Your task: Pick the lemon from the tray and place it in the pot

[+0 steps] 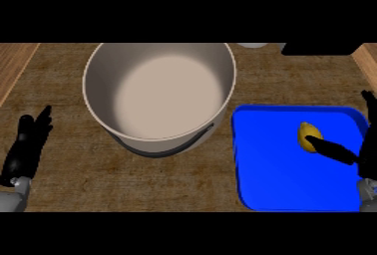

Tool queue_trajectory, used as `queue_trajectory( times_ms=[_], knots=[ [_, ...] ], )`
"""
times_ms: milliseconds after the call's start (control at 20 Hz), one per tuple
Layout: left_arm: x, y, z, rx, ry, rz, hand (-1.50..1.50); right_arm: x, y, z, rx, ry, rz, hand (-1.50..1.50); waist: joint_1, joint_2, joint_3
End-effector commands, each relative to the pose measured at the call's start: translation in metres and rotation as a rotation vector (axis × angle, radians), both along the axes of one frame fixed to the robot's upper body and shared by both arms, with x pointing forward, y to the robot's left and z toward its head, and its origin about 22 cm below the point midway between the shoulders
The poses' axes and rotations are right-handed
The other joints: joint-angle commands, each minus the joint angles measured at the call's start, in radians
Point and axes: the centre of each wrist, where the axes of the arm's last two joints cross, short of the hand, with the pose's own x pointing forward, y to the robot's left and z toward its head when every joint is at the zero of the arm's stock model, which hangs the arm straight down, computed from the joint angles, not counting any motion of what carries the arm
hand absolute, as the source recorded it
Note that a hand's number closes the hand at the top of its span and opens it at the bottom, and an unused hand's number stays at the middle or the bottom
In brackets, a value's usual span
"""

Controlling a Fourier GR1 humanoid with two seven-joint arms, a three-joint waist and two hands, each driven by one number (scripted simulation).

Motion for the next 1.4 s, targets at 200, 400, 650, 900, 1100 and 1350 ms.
queue_trajectory(
  times_ms=[200,400,650,900,1100,1350],
  knots=[
    [0.004,-0.006,0.003,0.009,0.011,-0.014,0.0,0.01,0.028,0.065,-0.125,0.418,-0.062,-1.5,0.014,-0.001,-0.002],
    [0.006,-0.005,0.012,-0.007,-0.002,-0.024,0.0,0.012,0.054,0.074,-0.054,0.665,-0.039,-1.5,0.032,0.001,0.001],
    [0.007,-0.016,0.016,-0.021,-0.006,-0.036,0.0,0.035,0.063,0.086,-0.003,0.774,-0.028,-1.5,0.033,0.006,0.005],
    [-0.002,-0.013,0.011,-0.003,-0.001,-0.008,0.0,0.036,0.057,0.093,0.012,0.805,-0.095,-1.5,0.023,0.003,0.005],
    [0.001,-0.01,0.003,0.002,0.011,0.005,0.0,0.042,0.032,0.085,0.04,0.808,-0.094,-1.5,0.015,0.006,0.006],
    [0.011,-0.021,0.001,-0.011,0.017,0.01,0.0,0.031,0.055,0.05,0.014,0.85,-0.095,-1.5,0.008,0.005,0.005]
  ],
)
